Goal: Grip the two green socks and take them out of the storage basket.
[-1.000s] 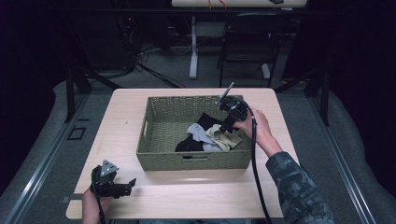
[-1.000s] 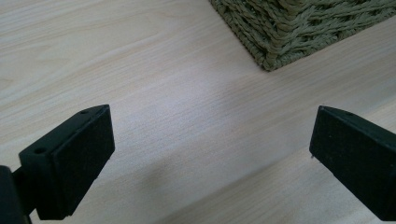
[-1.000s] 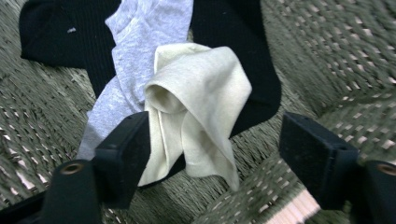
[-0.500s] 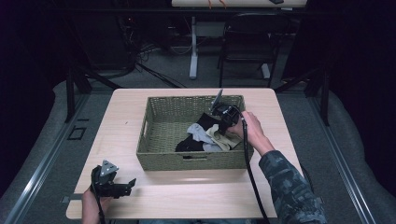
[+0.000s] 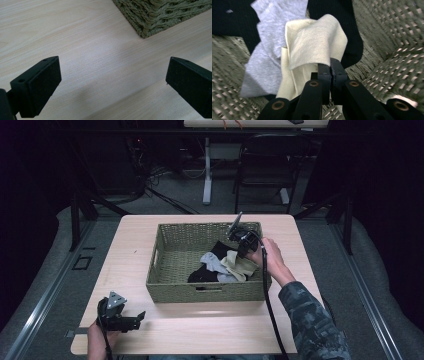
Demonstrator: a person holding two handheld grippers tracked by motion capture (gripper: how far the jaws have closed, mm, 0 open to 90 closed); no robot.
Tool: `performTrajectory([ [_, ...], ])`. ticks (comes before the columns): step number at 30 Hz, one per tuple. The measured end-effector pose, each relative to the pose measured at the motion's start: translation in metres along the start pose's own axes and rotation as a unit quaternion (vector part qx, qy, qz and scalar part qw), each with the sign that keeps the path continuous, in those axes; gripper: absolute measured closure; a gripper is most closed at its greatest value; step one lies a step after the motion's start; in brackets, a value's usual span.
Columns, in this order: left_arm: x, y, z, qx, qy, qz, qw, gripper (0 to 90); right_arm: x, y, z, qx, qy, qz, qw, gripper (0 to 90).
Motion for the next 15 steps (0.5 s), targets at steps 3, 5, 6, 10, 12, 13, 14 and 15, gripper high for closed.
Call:
performTrajectory([
  [3, 0.000, 0.000, 0.000, 0.000, 0.000, 0.000, 1.0000, 0.0, 0.002, 0.010, 0.002, 0.002, -0.006, 0.015, 0.9999, 88.6],
  [5, 0.000, 0.000, 0.001, 0.000, 0.001, 0.000, 1.0000, 0.0, 0.003, 0.017, 0.004, 0.002, -0.010, 0.024, 0.9997, 88.6],
  [6, 0.000, 0.000, 0.001, 0.000, 0.001, 0.000, 1.0000, 0.0, 0.003, 0.023, 0.005, 0.003, -0.009, 0.023, 0.9997, 88.5],
  [10, 0.000, 0.000, 0.001, 0.000, 0.001, 0.000, 1.0000, 0.0, 0.005, 0.038, 0.009, 0.003, -0.012, 0.036, 0.9993, 88.6],
  [12, 0.000, 0.000, 0.000, 0.001, 0.001, 0.001, 1.0000, 0.0, 0.006, 0.044, 0.009, 0.009, -0.014, 0.038, 0.9991, 88.5],
  [13, 0.000, 0.000, 0.000, 0.001, 0.001, 0.001, 1.0000, 0.0, 0.007, 0.047, 0.010, 0.009, -0.011, 0.040, 0.9991, 88.6],
  [14, 0.000, 0.000, 0.000, 0.001, 0.001, 0.001, 1.0000, 0.0, 0.008, 0.051, 0.011, 0.009, -0.009, 0.041, 0.9991, 88.6],
  [15, 0.000, 0.000, 0.000, 0.001, 0.001, 0.001, 1.0000, 0.0, 0.008, 0.053, 0.011, 0.009, -0.008, 0.042, 0.9991, 88.5],
])
Point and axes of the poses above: each handheld gripper's, and its own axes: y roughly backward along the jaws, x roughly out of its top, z roughly to its right, the point moved 8 cm from there along -y, roughly forward along the jaws, and after that the axes turned 8 degrees about -x, right-handed, at the moved point
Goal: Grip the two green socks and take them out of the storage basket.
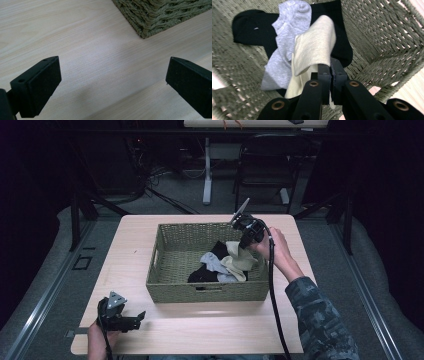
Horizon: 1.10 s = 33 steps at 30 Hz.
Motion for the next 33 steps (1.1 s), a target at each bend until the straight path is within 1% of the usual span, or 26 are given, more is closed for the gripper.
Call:
performTrajectory([
  [1, 0.000, 0.000, 0.000, 0.000, 0.000, 0.000, 1.0000, 0.0, 0.002, 0.002, -0.001, 0.003, -0.006, 0.008, 0.9999, 88.6],
  [5, 0.000, 0.000, 0.000, 0.000, 0.000, 0.000, 1.0000, 0.0, 0.005, 0.013, 0.001, 0.006, -0.006, 0.015, 0.9999, 88.6],
  [11, 0.000, 0.000, 0.000, 0.000, 0.000, -0.001, 1.0000, 0.0, 0.009, 0.024, 0.003, 0.008, -0.006, 0.019, 0.9998, 88.5],
  [14, 0.000, 0.000, 0.000, -0.001, 0.000, 0.000, 1.0000, 0.0, 0.009, 0.027, 0.004, 0.008, -0.004, 0.018, 0.9998, 88.5],
  [15, 0.000, 0.000, 0.000, -0.001, 0.000, 0.000, 1.0000, 0.0, 0.011, 0.028, 0.004, 0.011, -0.011, 0.026, 0.9995, 88.5],
  [16, 0.000, 0.000, 0.000, -0.001, 0.000, 0.000, 1.0000, 0.0, 0.010, 0.031, 0.005, 0.011, -0.008, 0.023, 0.9997, 88.5],
  [20, 0.000, 0.000, 0.000, -0.001, -0.001, -0.001, 1.0000, 0.0, 0.011, 0.034, 0.006, 0.012, -0.010, 0.023, 0.9996, 88.5],
  [21, 0.000, 0.000, 0.001, -0.001, -0.001, -0.001, 1.0000, 0.0, 0.012, 0.037, 0.006, 0.018, -0.012, 0.025, 0.9994, 88.6],
  [26, 0.000, -0.001, 0.001, -0.001, 0.000, -0.001, 1.0000, 0.0, 0.015, 0.046, 0.009, 0.017, -0.009, 0.025, 0.9995, 88.6],
  [27, 0.000, -0.001, 0.000, -0.001, 0.000, -0.001, 1.0000, 0.0, 0.016, 0.048, 0.009, 0.018, -0.011, 0.026, 0.9994, 88.6],
  [28, 0.000, -0.001, 0.000, -0.001, 0.001, -0.001, 1.0000, 0.0, 0.018, 0.055, 0.009, 0.017, -0.012, 0.031, 0.9993, 88.6],
  [30, 0.000, -0.001, 0.000, -0.001, 0.001, -0.001, 1.0000, 0.0, 0.020, 0.059, 0.010, 0.017, -0.013, 0.038, 0.9991, 88.6],
  [31, 0.000, -0.001, 0.000, -0.001, 0.001, -0.001, 1.0000, 0.0, 0.021, 0.064, 0.011, 0.015, -0.008, 0.039, 0.9991, 88.6],
  [32, 0.000, -0.001, 0.000, -0.001, 0.001, -0.001, 1.0000, 0.0, 0.023, 0.066, 0.010, 0.017, -0.013, 0.044, 0.9988, 88.5],
  [33, 0.000, -0.001, 0.000, -0.001, 0.000, -0.001, 1.0000, 0.0, 0.023, 0.070, 0.011, 0.015, -0.009, 0.042, 0.9989, 88.6],
])
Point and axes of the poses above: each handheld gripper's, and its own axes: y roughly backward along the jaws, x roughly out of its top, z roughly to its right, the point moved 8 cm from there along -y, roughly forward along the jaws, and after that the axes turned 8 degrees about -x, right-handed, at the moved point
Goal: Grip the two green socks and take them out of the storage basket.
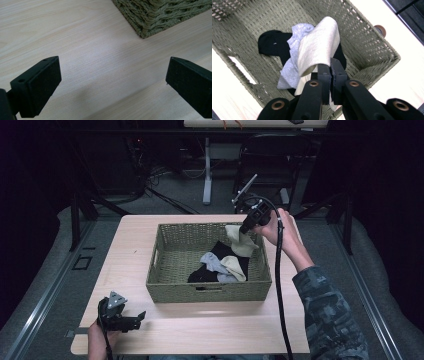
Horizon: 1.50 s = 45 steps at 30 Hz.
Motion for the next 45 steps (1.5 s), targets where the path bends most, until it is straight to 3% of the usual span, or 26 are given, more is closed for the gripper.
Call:
performTrajectory([
  [8, 0.000, 0.000, 0.000, -0.001, -0.004, -0.002, 1.0000, 0.0, 0.006, 0.015, 0.001, -0.002, 0.003, 0.007, 1.0000, 88.5],
  [12, 0.001, 0.001, 0.000, -0.004, 0.001, 0.008, 1.0000, 0.0, 0.009, 0.023, 0.001, -0.004, 0.001, 0.013, 0.9999, 88.5],
  [18, 0.000, 0.001, 0.001, -0.008, 0.001, -0.001, 1.0000, 0.0, 0.015, 0.040, 0.007, -0.014, -0.001, 0.025, 0.9996, 88.5],
  [27, 0.001, 0.000, 0.001, -0.005, 0.001, 0.006, 1.0000, 0.0, 0.012, 0.066, 0.016, -0.026, -0.006, 0.042, 0.9988, 88.4],
  [33, 0.001, 0.000, 0.001, -0.005, -0.002, 0.003, 1.0000, 0.0, -0.001, 0.078, 0.028, -0.037, -0.018, 0.046, 0.9981, 88.3],
  [45, 0.000, 0.000, 0.001, -0.004, -0.001, 0.000, 1.0000, 0.0, -0.045, 0.097, 0.066, -0.057, -0.070, 0.054, 0.9944, 88.2],
])
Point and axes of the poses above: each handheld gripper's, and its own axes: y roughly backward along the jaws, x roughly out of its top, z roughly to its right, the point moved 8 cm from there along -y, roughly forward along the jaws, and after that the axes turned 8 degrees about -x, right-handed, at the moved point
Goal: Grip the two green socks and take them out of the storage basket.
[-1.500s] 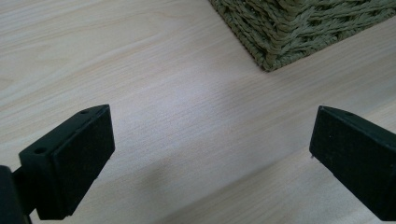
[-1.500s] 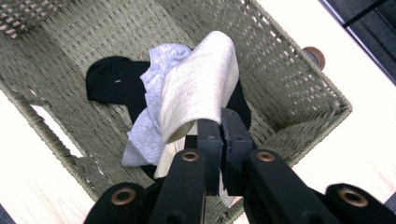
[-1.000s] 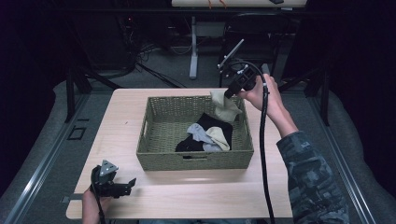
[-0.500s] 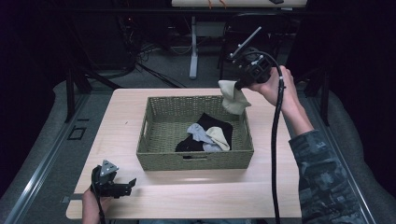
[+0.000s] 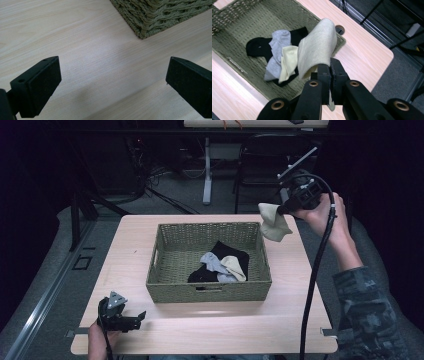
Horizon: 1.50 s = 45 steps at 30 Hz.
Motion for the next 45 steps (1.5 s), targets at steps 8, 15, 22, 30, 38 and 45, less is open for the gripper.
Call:
performTrajectory([
  [8, 0.001, 0.000, 0.000, 0.000, -0.003, 0.001, 1.0000, 0.0, -0.034, -0.004, 0.025, -0.009, -0.039, -0.007, 0.9992, 88.2],
  [15, 0.001, -0.001, 0.001, 0.000, -0.004, 0.001, 1.0000, 0.0, -0.066, -0.019, 0.040, -0.013, -0.070, -0.019, 0.9972, 88.1],
  [22, 0.001, -0.001, 0.001, 0.001, -0.004, -0.001, 1.0000, 0.0, -0.100, -0.050, 0.038, -0.001, -0.092, -0.039, 0.9950, 88.1],
  [30, 0.001, -0.001, 0.001, 0.001, -0.004, -0.002, 1.0000, 0.0, -0.131, -0.093, 0.028, 0.013, -0.100, -0.075, 0.9920, 87.8],
  [38, 0.001, -0.001, 0.000, 0.002, -0.004, -0.002, 1.0000, 0.0, -0.153, -0.136, 0.018, 0.025, -0.106, -0.119, 0.9869, 87.7],
  [45, 0.000, -0.001, 0.000, 0.002, -0.002, 0.000, 1.0000, 0.0, -0.170, -0.166, 0.012, 0.041, -0.116, -0.148, 0.9813, 87.3],
])
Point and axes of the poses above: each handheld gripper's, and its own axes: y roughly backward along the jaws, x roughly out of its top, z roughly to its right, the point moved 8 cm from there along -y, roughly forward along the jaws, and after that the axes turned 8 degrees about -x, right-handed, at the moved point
